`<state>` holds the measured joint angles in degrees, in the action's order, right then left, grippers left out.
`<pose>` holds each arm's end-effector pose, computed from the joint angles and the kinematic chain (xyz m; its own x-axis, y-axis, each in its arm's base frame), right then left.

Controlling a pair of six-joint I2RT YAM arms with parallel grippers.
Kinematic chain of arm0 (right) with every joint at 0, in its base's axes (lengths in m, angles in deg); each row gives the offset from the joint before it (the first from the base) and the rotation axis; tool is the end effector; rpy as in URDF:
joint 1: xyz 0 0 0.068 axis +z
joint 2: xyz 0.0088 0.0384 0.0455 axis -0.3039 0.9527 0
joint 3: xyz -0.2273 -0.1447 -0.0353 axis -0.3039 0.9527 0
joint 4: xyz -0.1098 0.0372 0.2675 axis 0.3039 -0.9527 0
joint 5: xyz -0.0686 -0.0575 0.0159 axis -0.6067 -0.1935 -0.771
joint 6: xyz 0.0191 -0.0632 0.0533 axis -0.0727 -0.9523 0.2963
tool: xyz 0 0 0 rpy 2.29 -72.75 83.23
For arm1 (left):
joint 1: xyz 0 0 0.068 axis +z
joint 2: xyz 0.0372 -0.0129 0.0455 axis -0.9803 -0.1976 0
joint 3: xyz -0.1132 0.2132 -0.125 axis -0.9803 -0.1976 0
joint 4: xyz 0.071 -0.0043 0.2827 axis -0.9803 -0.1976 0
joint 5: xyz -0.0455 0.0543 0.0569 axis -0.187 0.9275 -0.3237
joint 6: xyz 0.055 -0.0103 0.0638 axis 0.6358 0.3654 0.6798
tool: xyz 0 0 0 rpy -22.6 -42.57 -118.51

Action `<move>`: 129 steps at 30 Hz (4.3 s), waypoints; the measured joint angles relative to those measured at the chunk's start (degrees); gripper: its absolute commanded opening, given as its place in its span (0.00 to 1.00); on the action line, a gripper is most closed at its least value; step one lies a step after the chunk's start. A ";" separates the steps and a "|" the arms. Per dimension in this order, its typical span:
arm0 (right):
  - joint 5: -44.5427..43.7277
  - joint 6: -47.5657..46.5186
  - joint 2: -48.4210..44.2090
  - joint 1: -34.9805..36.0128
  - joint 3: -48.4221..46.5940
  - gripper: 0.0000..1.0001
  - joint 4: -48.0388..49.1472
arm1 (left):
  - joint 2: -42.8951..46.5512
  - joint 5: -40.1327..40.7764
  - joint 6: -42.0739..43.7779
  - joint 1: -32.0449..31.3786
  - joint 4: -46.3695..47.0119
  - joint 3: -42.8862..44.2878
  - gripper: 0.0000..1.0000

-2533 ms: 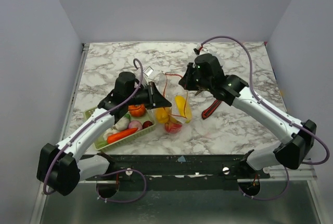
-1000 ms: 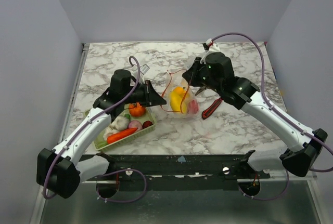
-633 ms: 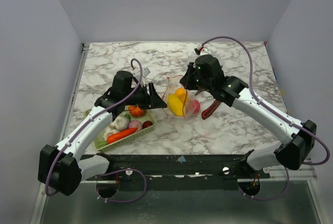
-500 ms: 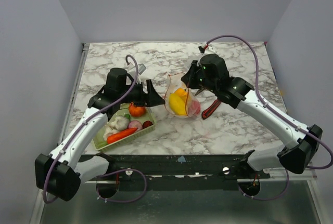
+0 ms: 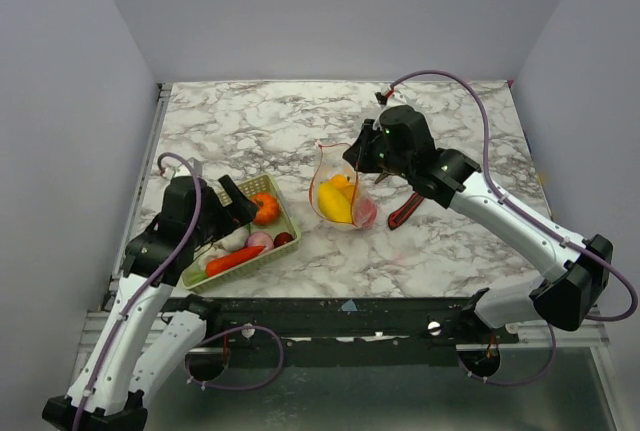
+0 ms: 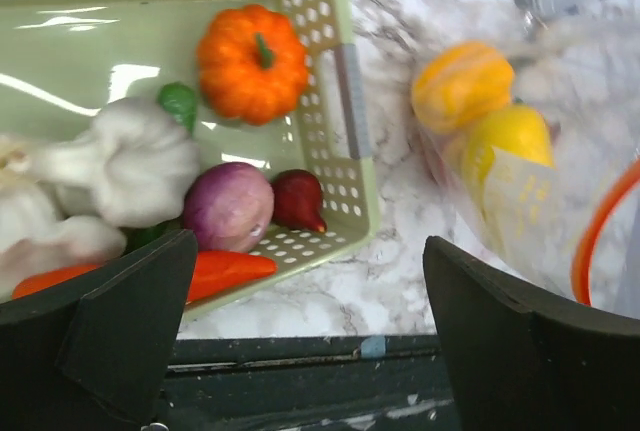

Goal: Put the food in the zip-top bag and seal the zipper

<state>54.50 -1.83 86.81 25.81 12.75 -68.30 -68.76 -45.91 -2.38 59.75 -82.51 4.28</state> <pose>0.2832 0.2549 0.3512 -0.6076 0.1798 -0.7736 -0.3105 0.8427 0.4398 0.1880 -0.0668 0.2975 -0.6625 -0.5006 -0.5572 -0.1502 0.8176 -0.5559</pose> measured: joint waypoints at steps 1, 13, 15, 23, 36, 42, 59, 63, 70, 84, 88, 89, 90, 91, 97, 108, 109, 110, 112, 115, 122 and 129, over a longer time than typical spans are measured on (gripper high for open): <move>0.11 0.00 0.02 0.00 0.00 0.00 0.02 | 0.98 2.10 -2.08 0.46 -1.36 -0.35 0.99; 0.61 0.00 -0.02 0.00 0.44 0.00 0.46 | -11.21 18.27 -8.39 9.81 -8.55 -0.39 0.98; 0.61 0.00 -0.04 0.00 0.55 0.00 0.59 | -12.63 20.59 -7.67 11.06 -7.91 -1.88 0.95; 0.66 0.00 -0.13 0.00 0.81 0.00 0.81 | -11.96 24.44 -5.57 12.09 -2.82 -10.91 0.83; 1.44 0.02 -0.13 0.00 0.96 0.00 1.22 | -13.86 24.57 -3.52 12.09 8.09 -14.60 0.79; 1.55 0.04 -0.13 0.00 0.96 0.00 1.22 | -13.86 24.37 -5.22 12.09 9.51 -16.46 0.50; 2.60 0.42 -0.11 0.00 0.96 0.00 1.22 | -11.15 23.80 -5.86 12.15 7.39 -13.68 0.00; 2.91 0.44 -0.02 0.00 0.96 0.00 1.25 | -6.54 19.91 -2.75 12.15 6.71 -8.98 0.00; 3.63 0.96 0.33 0.00 0.96 0.00 1.36 | 2.47 12.44 2.60 12.15 6.95 -2.93 0.00; 5.31 1.77 0.74 0.00 0.96 0.00 2.56 | 8.22 -35.85 2.67 12.09 39.32 -3.56 0.00; 5.84 2.62 0.74 0.00 0.96 0.00 2.86 | 5.33 -47.87 -6.12 9.20 62.03 -8.81 0.00; 6.05 2.93 0.74 0.00 0.96 0.00 2.97 | 4.00 -49.83 -7.19 8.09 65.40 -9.16 0.00; 6.45 3.34 0.74 0.00 0.96 0.00 3.17 | 1.97 -51.76 -8.07 5.88 69.31 -9.42 0.00; 6.91 3.72 0.74 0.00 0.96 0.00 3.48 | 0.13 -53.18 -8.85 3.54 72.48 -9.53 0.00; 9.42 5.57 0.72 0.00 0.96 0.00 5.35 | -9.38 -57.24 -11.13 -3.04 88.26 -12.79 0.00; 12.44 6.91 0.74 0.00 0.96 0.00 6.75 | -25.57 -57.64 -13.92 -3.02 99.58 -13.03 0.00; 12.59 6.91 0.74 0.00 0.96 0.00 6.82 | -26.71 -57.53 -14.14 -2.99 99.95 -13.03 0.00; 12.70 6.91 0.74 0.00 0.96 0.00 6.84 | -27.21 -57.29 -14.23 -2.89 99.97 -13.03 0.00; 12.96 6.91 0.74 0.00 0.96 0.00 6.82 | -27.67 -56.00 -13.64 -2.29 99.12 -13.03 0.00; 13.44 6.97 0.74 0.00 0.96 0.00 6.86 | -26.58 -52.46 -10.62 -1.51 95.34 -13.00 0.00; 15.52 8.61 0.92 0.00 0.96 0.00 7.28 | -20.50 -35.45 4.90 -2.69 75.91 -12.24 0.00; 18.49 10.99 1.55 0.00 0.96 0.00 8.13 | -18.80 -23.17 14.34 -4.74 64.87 -12.02 0.00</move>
<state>72.99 9.16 88.36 25.81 13.71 -60.17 -87.56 -69.08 11.96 55.01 -17.64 -7.74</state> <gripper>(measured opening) 0.005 0.204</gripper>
